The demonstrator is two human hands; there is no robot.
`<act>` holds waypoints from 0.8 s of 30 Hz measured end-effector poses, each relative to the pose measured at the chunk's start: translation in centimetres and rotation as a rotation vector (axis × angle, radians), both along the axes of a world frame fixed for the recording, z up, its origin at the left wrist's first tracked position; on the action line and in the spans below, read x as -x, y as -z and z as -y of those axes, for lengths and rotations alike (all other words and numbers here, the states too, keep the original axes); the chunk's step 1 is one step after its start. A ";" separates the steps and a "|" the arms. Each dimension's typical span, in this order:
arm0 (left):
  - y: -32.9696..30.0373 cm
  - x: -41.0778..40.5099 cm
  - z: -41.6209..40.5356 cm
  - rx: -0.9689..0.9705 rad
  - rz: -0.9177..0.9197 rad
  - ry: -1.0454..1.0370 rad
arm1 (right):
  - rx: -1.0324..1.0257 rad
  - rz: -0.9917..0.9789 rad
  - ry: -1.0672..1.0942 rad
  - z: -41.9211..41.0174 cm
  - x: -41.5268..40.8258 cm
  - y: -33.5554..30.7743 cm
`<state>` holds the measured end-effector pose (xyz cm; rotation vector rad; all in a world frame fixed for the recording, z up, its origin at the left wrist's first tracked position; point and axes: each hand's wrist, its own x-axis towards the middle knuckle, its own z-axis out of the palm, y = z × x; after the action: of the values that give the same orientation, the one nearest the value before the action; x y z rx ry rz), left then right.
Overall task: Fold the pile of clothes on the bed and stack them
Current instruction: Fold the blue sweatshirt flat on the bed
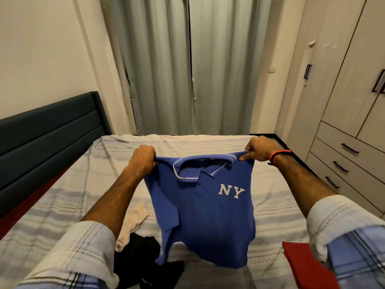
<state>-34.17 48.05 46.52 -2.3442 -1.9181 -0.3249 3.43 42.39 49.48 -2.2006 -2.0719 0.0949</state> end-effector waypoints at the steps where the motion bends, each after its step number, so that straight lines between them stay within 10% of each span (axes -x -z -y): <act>1: 0.2 0.0 0.1 -0.022 -0.004 -0.038 | -0.024 0.036 0.028 0.3 0.0 0.0; 15: 0.9 -1.8 0.5 0.031 1.054 -0.237 | -0.243 -0.989 0.333 1.8 -0.5 1.1; 24: 0.2 -3.4 0.5 -0.265 1.054 -0.165 | -0.490 -1.058 0.343 2.1 -0.8 0.2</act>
<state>-30.76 47.58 46.29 -1.9319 -2.1447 -1.9469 4.25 40.31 49.24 -1.5966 -0.9958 0.5186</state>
